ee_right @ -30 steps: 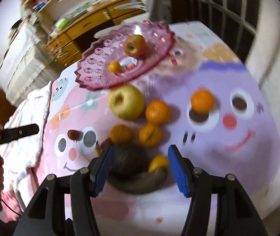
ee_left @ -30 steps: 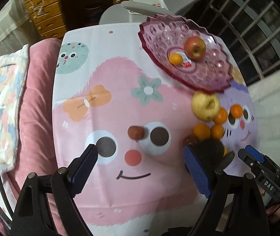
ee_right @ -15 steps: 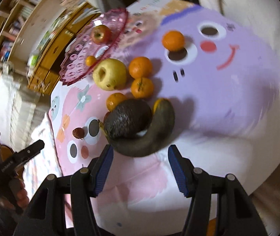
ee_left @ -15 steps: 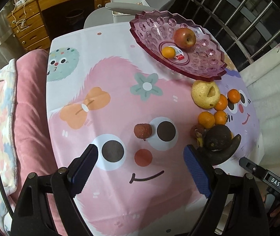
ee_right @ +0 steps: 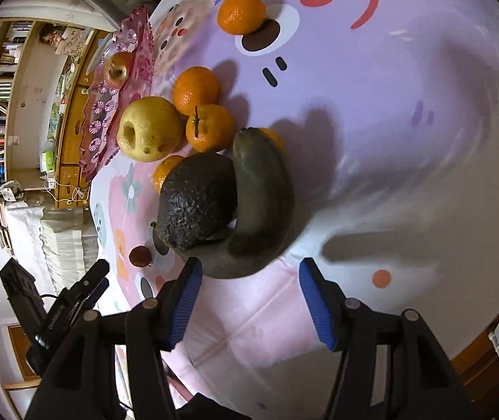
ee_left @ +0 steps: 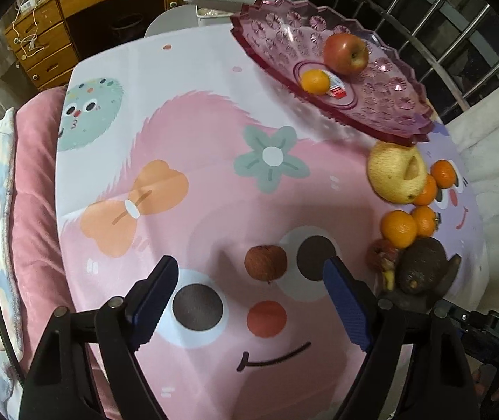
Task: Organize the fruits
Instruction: 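Move the right tool to the dark banana and grasp it, then grasp the brown wrinkled fruit with the left tool while the right tool lifts the banana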
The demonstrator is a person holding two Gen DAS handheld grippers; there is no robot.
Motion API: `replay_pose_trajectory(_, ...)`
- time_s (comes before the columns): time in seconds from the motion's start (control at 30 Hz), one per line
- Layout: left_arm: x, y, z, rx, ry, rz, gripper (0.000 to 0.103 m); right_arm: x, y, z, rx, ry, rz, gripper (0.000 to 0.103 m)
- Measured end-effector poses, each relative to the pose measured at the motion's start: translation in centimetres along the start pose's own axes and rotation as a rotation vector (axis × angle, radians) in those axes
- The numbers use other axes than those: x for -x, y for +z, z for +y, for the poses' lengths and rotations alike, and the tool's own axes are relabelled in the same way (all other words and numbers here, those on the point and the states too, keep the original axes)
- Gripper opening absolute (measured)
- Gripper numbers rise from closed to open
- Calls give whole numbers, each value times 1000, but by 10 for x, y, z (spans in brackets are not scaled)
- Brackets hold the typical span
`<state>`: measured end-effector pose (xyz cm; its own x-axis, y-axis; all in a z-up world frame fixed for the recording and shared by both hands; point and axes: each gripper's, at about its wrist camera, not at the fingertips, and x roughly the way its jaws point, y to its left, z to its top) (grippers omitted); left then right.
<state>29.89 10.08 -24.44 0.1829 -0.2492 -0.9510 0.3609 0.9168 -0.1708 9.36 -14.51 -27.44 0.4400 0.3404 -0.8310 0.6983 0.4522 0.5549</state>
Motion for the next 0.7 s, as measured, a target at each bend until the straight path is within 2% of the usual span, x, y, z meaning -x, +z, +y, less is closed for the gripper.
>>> replay_pose_trajectory(0.17,-20,1,0,6,7,29,76,-7,7,-5,-37,28,20,52)
replay_pose_trajectory(0.23,-27,2,0,4,5,44,69,-9,11,-7,-52,35,31,49)
replay_pose_trajectory(0.47,-42,3,-4,0,22,68,59,-18,18,-12,-106,57,50,39)
replay_pose_trajectory(0.5,-44,4,-5,-2,23,71,55,-19,19,-13,-115,54,53,38)
replay_pose_trajectory(0.7,-51,4,-5,-11,20,71,46,-21,20,-16,-136,66,53,37)
